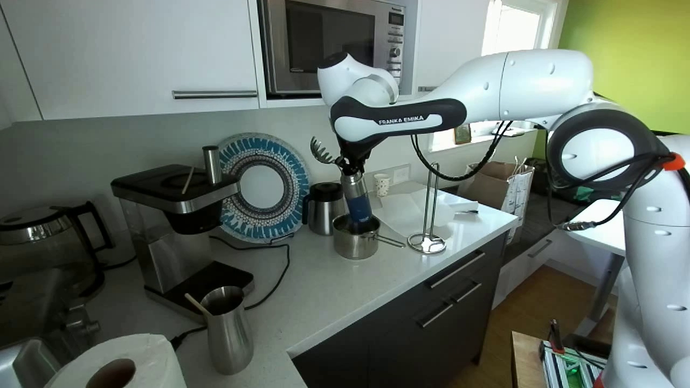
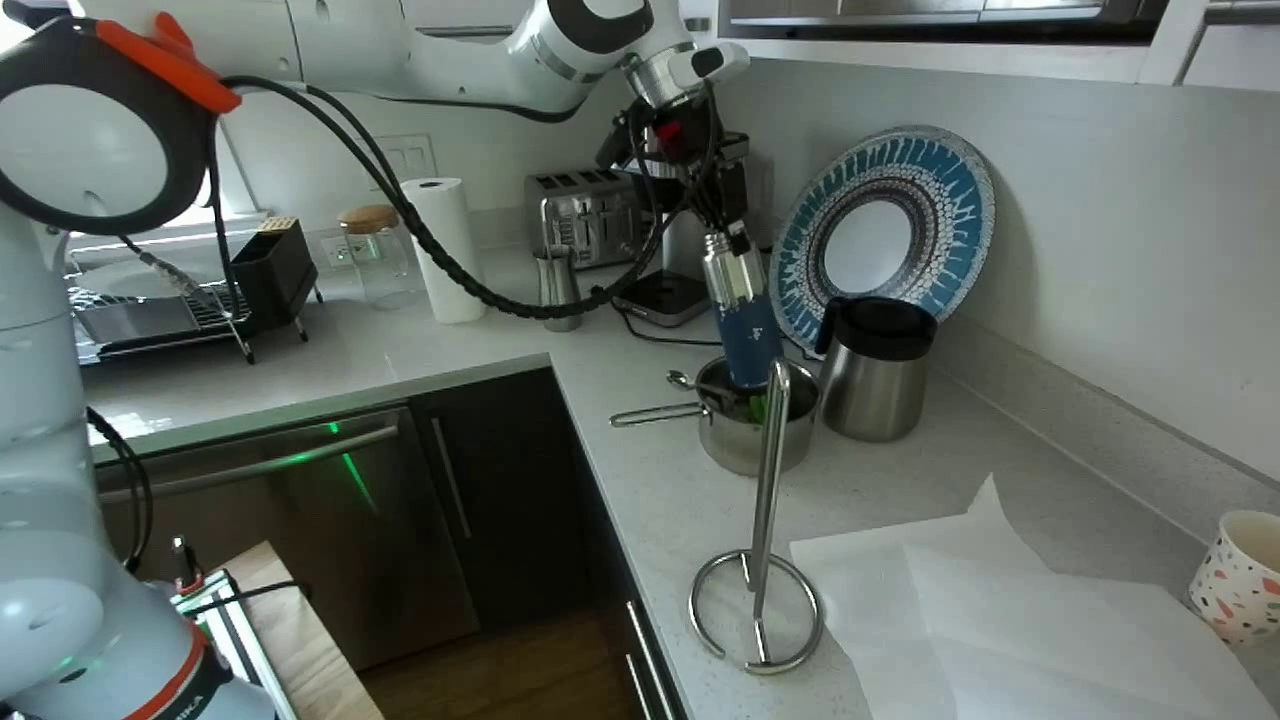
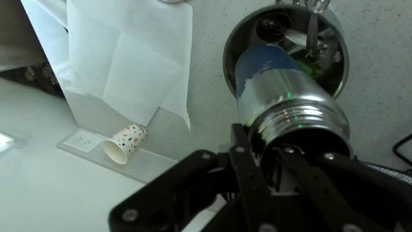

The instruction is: Put the silver bottle in the pot

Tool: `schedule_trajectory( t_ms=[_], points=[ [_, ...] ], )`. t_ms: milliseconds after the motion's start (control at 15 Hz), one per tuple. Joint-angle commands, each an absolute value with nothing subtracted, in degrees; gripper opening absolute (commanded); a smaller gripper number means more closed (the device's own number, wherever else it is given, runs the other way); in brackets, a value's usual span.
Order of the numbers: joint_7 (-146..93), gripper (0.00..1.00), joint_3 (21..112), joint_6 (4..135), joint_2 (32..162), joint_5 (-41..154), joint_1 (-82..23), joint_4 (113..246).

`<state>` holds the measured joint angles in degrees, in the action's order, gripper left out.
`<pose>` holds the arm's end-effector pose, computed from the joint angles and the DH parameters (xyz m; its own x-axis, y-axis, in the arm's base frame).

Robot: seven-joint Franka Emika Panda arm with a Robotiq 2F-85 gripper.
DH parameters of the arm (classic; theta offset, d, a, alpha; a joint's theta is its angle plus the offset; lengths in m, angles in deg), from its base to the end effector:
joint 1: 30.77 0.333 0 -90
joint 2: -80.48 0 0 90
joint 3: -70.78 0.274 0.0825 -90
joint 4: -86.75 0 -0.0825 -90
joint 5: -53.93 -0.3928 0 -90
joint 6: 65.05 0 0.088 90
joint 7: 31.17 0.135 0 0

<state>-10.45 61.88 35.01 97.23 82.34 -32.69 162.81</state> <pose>0.6392 -0.1658 0.5306 0.8786 -0.3870 0.2798 -0.4758 -0.7594 0.4437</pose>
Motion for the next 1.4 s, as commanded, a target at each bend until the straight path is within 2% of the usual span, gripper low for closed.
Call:
schedule_trajectory(
  t_ms=[0,867,933,1000,1333],
  points=[
    [-10.16,0.04,62.1,34.65,95.61,78.63,-33.65,166.4],
    [-1.64,0.04,59.0,42.43,98.41,63.94,-39.35,170.53],
    [-1.61,0.4,58.94,42.65,98.55,63.38,-39.52,170.63],
    [-1.29,0.41,58.87,42.94,98.47,63.04,-39.55,170.93],
    [-0.94,0.77,58.77,41.21,99.48,61.13,-39.48,170.46]
  ],
)
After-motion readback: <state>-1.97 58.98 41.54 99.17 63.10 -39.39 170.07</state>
